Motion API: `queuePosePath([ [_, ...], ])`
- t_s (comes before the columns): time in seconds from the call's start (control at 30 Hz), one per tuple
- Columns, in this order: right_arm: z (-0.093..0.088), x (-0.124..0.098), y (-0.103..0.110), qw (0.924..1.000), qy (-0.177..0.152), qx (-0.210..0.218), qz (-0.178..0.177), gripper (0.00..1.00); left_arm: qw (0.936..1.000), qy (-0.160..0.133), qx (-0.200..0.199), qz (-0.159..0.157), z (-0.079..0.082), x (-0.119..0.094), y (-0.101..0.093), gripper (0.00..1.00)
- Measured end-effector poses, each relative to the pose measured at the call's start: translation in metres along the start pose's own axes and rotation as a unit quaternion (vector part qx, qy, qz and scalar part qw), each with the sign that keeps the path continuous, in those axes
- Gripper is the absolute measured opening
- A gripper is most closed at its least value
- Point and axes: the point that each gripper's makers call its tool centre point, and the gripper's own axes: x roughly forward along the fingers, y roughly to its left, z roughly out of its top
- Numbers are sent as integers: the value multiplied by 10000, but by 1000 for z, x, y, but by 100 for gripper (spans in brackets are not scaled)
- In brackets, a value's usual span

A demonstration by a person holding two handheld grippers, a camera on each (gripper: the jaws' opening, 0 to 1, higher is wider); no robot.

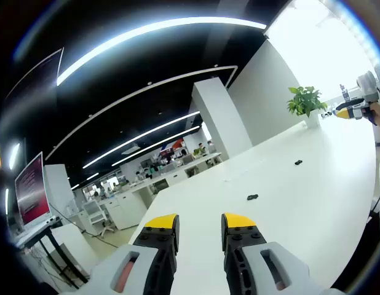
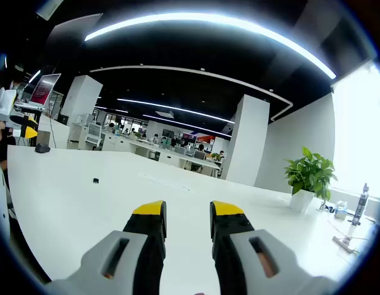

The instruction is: Snap the two parts of the plastic buckle together until the buckle closes and remains connected.

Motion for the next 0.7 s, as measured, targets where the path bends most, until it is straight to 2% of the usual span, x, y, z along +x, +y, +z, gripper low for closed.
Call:
queuePosePath([
  [0.7, 1, 0, 1, 10000, -1, -1, 11, 29, 10000, 2, 31, -1, 1, 0, 0, 27],
])
